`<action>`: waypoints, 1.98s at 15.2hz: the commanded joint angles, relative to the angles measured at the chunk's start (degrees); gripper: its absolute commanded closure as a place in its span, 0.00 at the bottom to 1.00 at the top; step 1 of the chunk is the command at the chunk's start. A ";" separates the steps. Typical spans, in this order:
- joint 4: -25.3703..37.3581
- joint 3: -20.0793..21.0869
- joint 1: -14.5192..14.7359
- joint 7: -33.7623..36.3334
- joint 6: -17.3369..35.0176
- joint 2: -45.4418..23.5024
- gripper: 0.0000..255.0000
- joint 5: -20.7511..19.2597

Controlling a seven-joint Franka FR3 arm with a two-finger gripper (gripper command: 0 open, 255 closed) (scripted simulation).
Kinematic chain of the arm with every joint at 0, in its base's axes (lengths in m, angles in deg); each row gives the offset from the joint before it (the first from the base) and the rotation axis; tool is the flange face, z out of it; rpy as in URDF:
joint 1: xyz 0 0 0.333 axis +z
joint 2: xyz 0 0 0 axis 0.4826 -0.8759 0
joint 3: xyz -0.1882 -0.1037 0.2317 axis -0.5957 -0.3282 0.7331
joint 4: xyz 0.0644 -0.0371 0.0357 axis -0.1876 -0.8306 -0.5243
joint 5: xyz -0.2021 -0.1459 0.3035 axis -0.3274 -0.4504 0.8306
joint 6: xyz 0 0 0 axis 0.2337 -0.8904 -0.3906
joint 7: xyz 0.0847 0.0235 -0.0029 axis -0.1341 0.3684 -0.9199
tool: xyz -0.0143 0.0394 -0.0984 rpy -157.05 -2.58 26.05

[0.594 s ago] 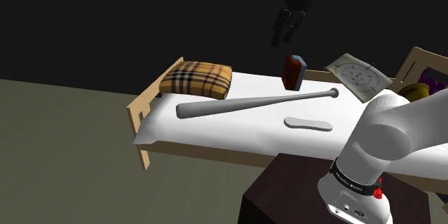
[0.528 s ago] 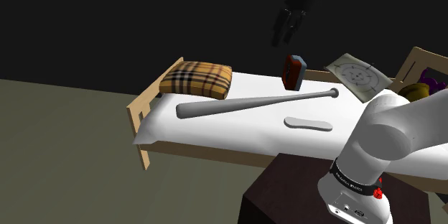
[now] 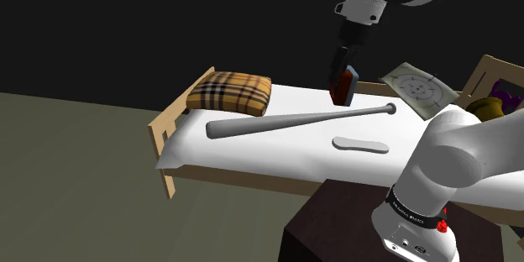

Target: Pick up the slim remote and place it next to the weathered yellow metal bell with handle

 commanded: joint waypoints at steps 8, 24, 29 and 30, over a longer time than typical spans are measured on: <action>-13.13 -8.01 -2.03 -13.76 6.27 1.58 0.00 -8.43; -23.81 -25.53 -11.45 -36.44 28.43 -16.35 0.00 -30.89; -25.34 -27.25 -11.94 -35.92 34.76 -21.20 0.00 -32.91; -25.58 -27.60 -12.02 -35.80 36.10 -22.30 0.00 -33.31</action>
